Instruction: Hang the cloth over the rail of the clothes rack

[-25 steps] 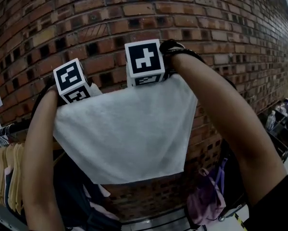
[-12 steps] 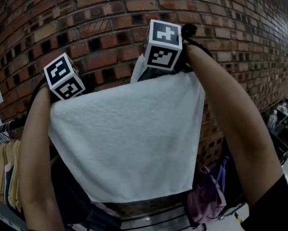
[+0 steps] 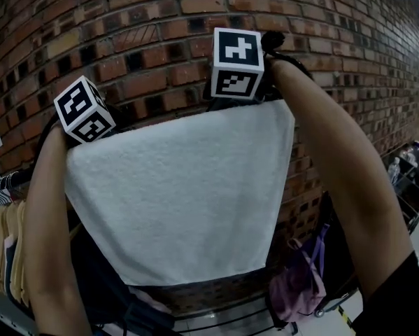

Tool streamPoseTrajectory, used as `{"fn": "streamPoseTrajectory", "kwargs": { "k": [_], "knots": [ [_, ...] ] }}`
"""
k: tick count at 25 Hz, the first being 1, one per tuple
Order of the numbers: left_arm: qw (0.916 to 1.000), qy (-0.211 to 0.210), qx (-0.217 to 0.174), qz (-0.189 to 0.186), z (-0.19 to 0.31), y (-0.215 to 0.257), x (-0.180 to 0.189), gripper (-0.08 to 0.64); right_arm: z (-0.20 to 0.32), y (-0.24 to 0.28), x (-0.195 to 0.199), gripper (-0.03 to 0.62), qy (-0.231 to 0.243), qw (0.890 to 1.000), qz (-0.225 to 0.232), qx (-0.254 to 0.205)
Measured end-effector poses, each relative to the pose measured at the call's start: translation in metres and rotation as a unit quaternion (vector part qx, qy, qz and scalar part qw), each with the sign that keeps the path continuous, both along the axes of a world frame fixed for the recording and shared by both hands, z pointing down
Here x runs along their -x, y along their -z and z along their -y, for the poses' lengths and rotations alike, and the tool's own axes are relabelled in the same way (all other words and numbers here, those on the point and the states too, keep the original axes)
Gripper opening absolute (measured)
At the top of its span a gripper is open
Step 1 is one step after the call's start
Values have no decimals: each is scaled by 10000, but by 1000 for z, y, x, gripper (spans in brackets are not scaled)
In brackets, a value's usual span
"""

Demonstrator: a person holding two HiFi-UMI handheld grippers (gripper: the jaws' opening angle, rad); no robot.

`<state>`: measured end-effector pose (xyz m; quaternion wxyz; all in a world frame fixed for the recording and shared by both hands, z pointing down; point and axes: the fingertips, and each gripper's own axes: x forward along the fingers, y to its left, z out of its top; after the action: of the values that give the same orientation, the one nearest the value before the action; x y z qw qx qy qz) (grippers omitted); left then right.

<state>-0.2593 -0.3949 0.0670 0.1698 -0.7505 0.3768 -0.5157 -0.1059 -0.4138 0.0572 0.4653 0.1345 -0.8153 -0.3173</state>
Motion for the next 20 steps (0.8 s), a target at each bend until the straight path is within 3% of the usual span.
{"fn": "streamPoseTrajectory", "kwargs": {
  "k": [4, 7, 9, 11, 13, 16, 18, 20],
  "knots": [
    [9991, 8, -413, -106, -1, 18, 8, 268, -2, 12, 7, 199, 102, 9989, 200, -419],
    [9949, 8, -966, -306, -7, 43, 17, 268, -7, 25, 14, 199, 193, 9954, 401, -851],
    [9869, -59, -1533, -499, -14, 68, 19, 268, -11, 39, 21, 199, 285, 9898, 699, -1208],
    [9698, -165, -2359, -592, -26, 100, 17, 267, -15, 59, 26, 199, 351, 9795, 1073, -1666],
    [9403, -300, -3331, -636, -44, 136, 11, 266, -25, 84, 29, 199, 409, 9635, 1531, -2159],
    [8836, -525, -4563, -914, -85, 186, -8, 253, -53, 124, 30, 199, 534, 9271, 2423, -2810],
    [8412, -748, -5234, -1130, -121, 209, -26, 218, -83, 150, 30, 196, 712, 8976, 3140, -3011],
    [7937, -1046, -5822, -1418, -163, 224, -47, 164, -120, 169, 27, 177, 955, 8654, 3864, -3043]
  ]
}}
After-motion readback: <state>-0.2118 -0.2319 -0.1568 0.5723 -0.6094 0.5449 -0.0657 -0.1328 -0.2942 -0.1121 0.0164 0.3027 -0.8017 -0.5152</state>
